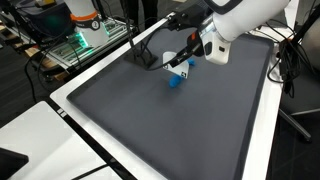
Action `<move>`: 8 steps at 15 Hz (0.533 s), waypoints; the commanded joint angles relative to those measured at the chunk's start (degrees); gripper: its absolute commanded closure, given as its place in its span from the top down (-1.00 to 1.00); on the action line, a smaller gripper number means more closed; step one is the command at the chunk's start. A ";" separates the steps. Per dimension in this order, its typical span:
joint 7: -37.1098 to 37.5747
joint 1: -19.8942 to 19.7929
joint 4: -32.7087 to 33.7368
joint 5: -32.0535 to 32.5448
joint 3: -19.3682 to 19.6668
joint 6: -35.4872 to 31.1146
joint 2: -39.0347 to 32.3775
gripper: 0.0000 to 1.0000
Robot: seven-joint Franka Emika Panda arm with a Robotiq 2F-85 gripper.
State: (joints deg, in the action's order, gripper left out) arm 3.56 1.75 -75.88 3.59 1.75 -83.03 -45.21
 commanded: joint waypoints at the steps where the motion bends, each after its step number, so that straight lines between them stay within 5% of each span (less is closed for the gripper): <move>1: 1.23 -0.60 -3.35 -1.17 -0.26 -1.13 2.28 -0.96; 8: 4.62 -1.51 -8.02 -5.95 -0.43 -1.97 6.26 -0.96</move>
State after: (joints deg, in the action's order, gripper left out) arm 5.77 1.36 -78.47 0.97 1.76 -83.07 -42.87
